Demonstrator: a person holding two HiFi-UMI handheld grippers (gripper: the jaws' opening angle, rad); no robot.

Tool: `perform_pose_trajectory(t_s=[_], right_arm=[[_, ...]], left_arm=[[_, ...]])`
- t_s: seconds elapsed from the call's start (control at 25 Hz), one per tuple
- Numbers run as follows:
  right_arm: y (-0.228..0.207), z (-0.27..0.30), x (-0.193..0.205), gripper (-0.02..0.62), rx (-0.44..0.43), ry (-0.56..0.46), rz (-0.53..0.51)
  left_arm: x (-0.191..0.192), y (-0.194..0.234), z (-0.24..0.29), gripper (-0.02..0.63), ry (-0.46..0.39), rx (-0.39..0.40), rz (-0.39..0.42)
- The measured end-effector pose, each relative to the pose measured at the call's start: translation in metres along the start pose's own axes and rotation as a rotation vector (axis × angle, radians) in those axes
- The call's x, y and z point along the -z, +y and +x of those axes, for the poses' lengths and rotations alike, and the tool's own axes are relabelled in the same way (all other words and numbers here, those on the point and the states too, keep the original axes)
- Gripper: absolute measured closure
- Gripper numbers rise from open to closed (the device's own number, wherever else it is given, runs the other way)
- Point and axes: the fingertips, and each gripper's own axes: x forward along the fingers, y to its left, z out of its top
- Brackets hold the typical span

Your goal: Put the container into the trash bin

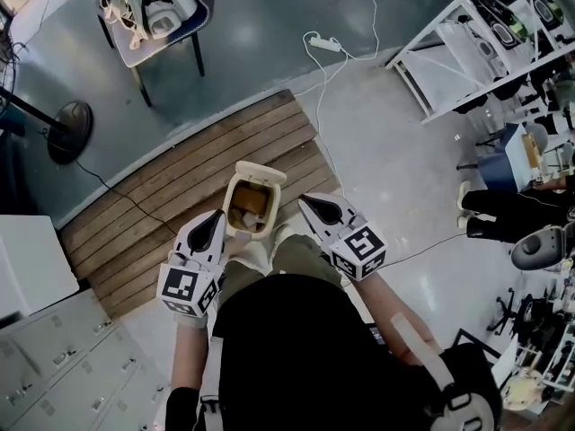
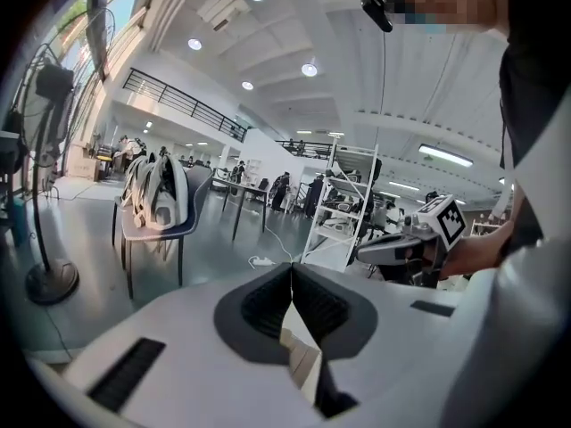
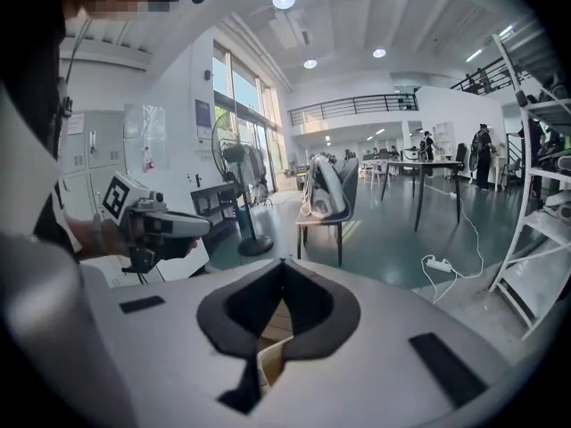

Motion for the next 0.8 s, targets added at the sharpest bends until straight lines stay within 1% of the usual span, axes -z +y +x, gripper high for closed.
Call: perform_pose_trajectory(t_s=[0.16, 0.36, 0.6, 0.8], right_arm=[[-0.004, -0.018, -0.024, 0.58, 0.0, -0.072, -0.025], [-0.013, -0.039, -0.043, 0.58, 0.018, -0.134, -0.059], [-0.022, -0.052, -0.059, 0.58, 0.02, -0.19, -0.092], [-0.027, -0.058, -0.062, 0.58, 0.023, -0.208, -0.118]], left_arm=[[-0.022, -0.011, 0.011, 0.595, -0.031, 0.018, 0.041], [-0.042, -0.028, 0.022, 0.595, -0.058, 0.026, 0.105], [-0.065, -0.041, 0.031, 0.595, -0.09, 0.035, 0.115], [-0.075, -0.05, 0.037, 0.595, -0.11, 0.038, 0.132]])
